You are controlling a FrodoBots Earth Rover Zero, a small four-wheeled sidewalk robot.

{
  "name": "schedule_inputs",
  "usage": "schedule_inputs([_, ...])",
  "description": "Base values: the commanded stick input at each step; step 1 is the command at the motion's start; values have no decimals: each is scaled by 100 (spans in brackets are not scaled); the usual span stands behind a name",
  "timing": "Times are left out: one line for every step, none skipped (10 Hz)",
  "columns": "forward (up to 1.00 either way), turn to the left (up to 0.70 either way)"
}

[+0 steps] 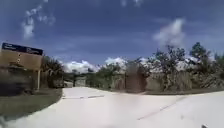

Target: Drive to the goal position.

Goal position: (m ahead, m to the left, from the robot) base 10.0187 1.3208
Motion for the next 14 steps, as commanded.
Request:
schedule_inputs([85, 38])
schedule_inputs([85, 38])
schedule_inputs([85, 38])
schedule_inputs([85, 38])
schedule_inputs([85, 38])
schedule_inputs([85, 21])
schedule_inputs([85, 4])
schedule_inputs([85, 4])
schedule_inputs([85, 4])
schedule_inputs([85, 4])
schedule_inputs([85, 4])
schedule_inputs([85, 4])
schedule_inputs([85, 4])
schedule_inputs([85, 4])
